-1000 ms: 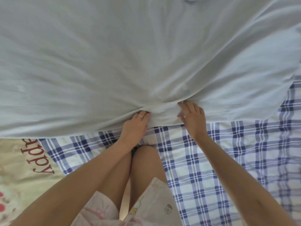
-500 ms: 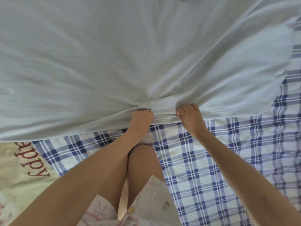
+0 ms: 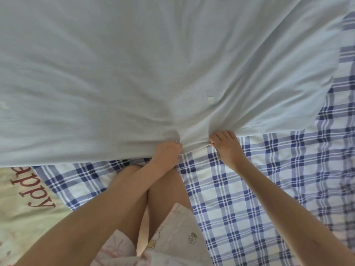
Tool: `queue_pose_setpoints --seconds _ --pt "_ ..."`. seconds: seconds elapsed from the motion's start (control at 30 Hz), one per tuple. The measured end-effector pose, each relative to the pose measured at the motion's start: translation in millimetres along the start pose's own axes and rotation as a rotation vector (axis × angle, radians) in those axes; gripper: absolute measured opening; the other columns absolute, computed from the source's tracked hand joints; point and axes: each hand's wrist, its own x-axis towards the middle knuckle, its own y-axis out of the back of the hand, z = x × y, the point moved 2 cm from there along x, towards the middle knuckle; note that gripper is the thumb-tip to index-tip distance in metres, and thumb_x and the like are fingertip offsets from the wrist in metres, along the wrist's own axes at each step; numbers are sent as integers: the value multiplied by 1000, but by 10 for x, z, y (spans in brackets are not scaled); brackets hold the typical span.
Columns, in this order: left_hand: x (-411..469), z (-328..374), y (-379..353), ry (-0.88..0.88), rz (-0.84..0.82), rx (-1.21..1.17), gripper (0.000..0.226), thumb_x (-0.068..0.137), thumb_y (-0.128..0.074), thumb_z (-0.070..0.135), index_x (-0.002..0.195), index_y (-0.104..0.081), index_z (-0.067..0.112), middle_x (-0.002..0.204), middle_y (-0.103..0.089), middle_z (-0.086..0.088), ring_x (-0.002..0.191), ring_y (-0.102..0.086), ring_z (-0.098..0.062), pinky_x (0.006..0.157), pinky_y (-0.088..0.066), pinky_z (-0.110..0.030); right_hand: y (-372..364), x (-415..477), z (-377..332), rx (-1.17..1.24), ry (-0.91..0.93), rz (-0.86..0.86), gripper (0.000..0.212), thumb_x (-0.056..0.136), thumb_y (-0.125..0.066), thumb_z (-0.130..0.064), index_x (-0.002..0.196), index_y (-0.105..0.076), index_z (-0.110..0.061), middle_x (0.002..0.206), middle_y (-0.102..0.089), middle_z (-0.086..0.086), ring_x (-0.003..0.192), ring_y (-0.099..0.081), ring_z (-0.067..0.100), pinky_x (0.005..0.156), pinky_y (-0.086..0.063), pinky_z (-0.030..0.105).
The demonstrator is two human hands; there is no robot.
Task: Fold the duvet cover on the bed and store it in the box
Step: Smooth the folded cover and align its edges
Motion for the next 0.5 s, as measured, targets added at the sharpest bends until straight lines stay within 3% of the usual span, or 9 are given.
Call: queue_pose_setpoints --seconds 0.13,0.23,0.33,0.4,0.43,0.5 --pt "93 28 88 -5 -116 70 15 86 -51 10 98 -60 10 103 -62 -5 94 -60 -23 74 -45 -30 -21 -77 -102 74 -85 -223 29 66 -72 12 87 -61 -4 83 -63 10 73 -64 29 77 -51 39" --pt "155 59 108 -20 -141 199 18 88 -53 12 105 -60 13 106 -62 -2 94 -63 -22 69 -44 -30 12 -12 -78 185 -177 -327 9 88 -59 -3 97 -60 -6 97 -62 7 86 -62 24 86 -46 34" --pt "203 179 56 -44 -6 250 26 86 -61 21 111 -57 12 104 -62 -2 88 -63 -18 58 -40 -28 62 -25 129 146 -264 -178 22 81 -64 -12 103 -59 -12 106 -58 4 96 -57 23 93 -39 36" --pt "223 265 72 -40 78 269 44 59 -84 32 95 -67 14 85 -66 0 67 -63 -12 43 -39 -23 86 -64 272 -10 -327 -92 40 69 -70 -8 106 -59 -13 110 -56 6 104 -53 27 99 -29 38" --pt "264 303 74 -63 109 258 49 43 -90 30 85 -70 15 73 -65 2 55 -60 -10 35 -34 -19 101 -65 333 -55 -355 -62 42 67 -69 -3 107 -60 -13 111 -56 8 106 -53 28 99 -27 38" --pt "358 396 86 -95 172 223 50 30 -91 18 74 -69 13 60 -62 1 42 -55 -11 32 -25 -16 141 -29 468 -97 -381 -20 40 66 -69 4 102 -61 -11 106 -58 10 100 -56 30 96 -34 39"
